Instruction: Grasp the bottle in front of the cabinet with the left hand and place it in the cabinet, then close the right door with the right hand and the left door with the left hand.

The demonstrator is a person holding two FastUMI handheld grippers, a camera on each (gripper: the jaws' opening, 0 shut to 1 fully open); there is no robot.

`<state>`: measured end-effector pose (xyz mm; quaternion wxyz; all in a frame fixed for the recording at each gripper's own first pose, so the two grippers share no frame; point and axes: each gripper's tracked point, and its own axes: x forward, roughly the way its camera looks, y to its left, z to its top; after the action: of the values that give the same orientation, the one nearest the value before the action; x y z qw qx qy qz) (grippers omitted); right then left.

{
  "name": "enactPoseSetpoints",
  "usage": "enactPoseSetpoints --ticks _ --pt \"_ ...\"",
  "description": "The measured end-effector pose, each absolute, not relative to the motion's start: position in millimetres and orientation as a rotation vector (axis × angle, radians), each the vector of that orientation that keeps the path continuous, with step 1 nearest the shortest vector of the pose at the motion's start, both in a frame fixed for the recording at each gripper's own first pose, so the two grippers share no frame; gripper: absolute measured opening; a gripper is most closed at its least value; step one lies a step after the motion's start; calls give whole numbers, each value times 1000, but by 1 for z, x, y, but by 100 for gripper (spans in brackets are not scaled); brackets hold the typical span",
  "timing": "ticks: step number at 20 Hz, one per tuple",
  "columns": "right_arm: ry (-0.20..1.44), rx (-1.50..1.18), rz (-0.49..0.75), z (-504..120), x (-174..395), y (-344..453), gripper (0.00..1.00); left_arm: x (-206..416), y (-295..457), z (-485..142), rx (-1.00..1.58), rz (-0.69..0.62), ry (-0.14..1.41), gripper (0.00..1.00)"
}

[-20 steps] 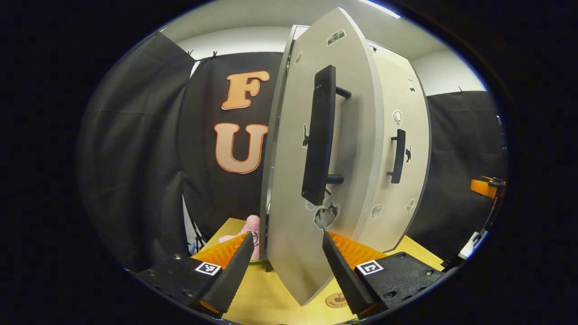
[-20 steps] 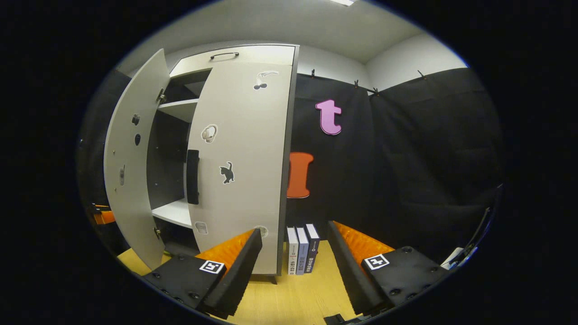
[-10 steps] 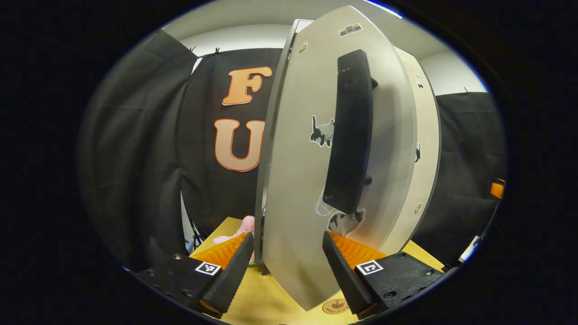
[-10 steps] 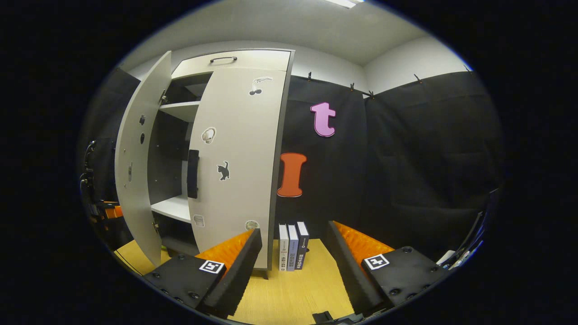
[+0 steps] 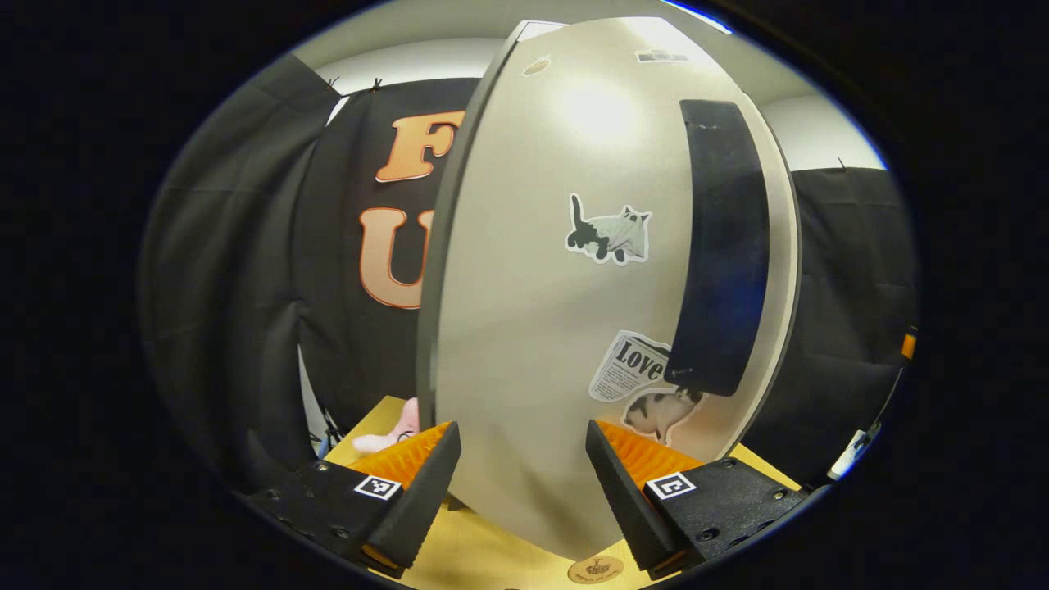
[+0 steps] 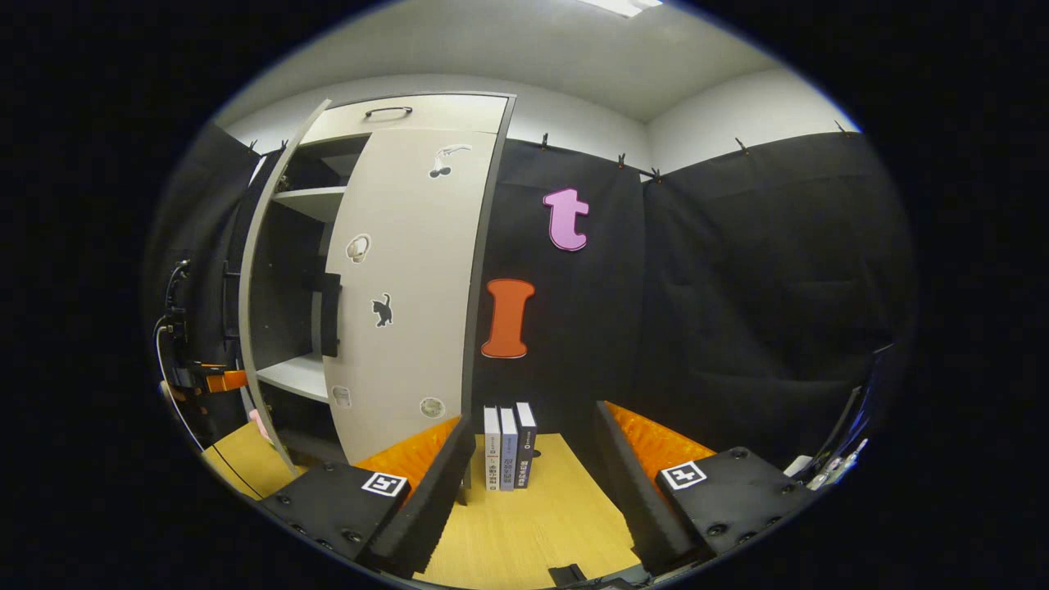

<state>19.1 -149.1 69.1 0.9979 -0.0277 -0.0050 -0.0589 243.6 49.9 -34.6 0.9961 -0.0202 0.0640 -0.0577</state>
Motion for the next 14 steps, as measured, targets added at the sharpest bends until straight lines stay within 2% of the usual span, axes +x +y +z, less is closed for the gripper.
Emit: enactPoseSetpoints --ticks 14 --pt "10 -23 -161 56 17 -178 97 293 29 -36 22 -94 128 94"
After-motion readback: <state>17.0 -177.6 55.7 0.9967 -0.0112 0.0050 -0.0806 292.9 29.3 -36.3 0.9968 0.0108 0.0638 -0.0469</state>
